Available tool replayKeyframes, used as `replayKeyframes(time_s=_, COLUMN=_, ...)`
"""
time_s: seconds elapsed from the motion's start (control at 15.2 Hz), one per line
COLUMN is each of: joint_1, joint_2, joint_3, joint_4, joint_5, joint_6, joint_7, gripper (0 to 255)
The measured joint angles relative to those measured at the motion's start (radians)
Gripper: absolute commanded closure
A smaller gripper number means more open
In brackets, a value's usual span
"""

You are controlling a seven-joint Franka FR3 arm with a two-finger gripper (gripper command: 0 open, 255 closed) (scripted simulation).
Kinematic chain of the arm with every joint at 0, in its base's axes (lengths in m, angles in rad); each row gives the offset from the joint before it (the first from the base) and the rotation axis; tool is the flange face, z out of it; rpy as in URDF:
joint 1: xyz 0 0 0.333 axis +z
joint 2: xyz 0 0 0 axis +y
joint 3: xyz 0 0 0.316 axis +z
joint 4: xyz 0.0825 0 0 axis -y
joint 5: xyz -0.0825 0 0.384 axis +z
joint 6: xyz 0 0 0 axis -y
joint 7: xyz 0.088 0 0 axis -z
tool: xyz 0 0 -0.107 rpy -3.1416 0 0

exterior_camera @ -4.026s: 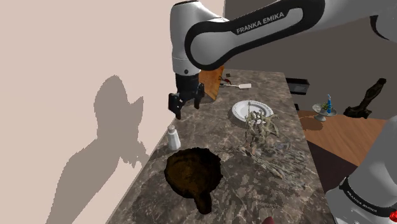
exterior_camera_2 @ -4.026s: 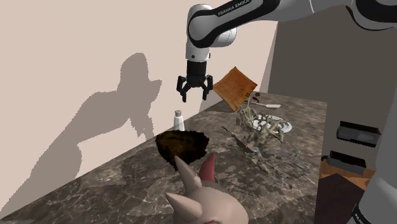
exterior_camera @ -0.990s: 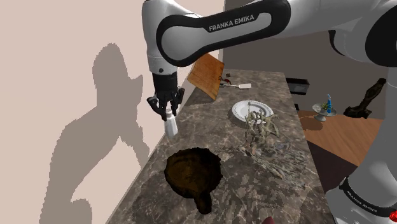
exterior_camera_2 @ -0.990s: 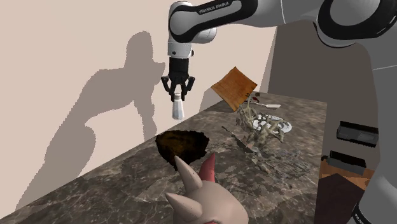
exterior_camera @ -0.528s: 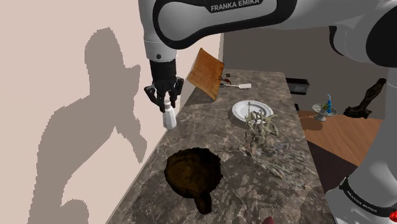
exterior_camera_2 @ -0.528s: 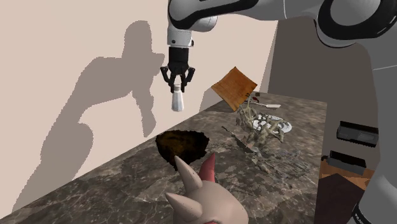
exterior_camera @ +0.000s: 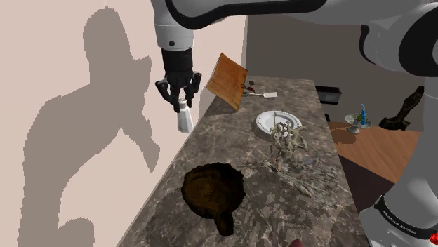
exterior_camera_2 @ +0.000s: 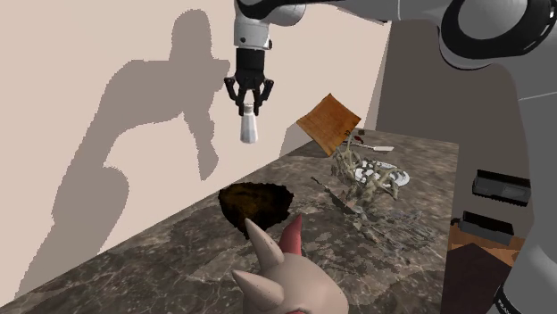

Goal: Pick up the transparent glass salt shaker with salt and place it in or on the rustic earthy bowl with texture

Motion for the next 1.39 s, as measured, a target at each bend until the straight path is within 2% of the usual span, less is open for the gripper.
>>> replayKeyframes(time_s=0.2, joint_1=0.006, joint_2=-0.006, joint_3=0.003, joint_4=0.022, joint_5=0.001, joint_6=-0.028, joint_7=0.007, gripper=255)
replayKeyframes(time_s=0.73, joint_1=0.020, joint_2=-0.244, joint_3=0.050, joint_4=-0.254, joint_5=0.074, joint_6=0.027, joint_7=0.094, gripper=255)
replayKeyframes(time_s=1.12, joint_1=0.056, joint_2=-0.385, joint_3=0.091, joint_4=-0.388, joint_5=0.126, joint_6=0.036, joint_7=0.175, gripper=255)
replayKeyframes(time_s=1.39, joint_1=0.063, joint_2=-0.421, joint_3=0.099, joint_4=-0.462, joint_5=0.142, joint_6=0.078, joint_7=0.188, gripper=255)
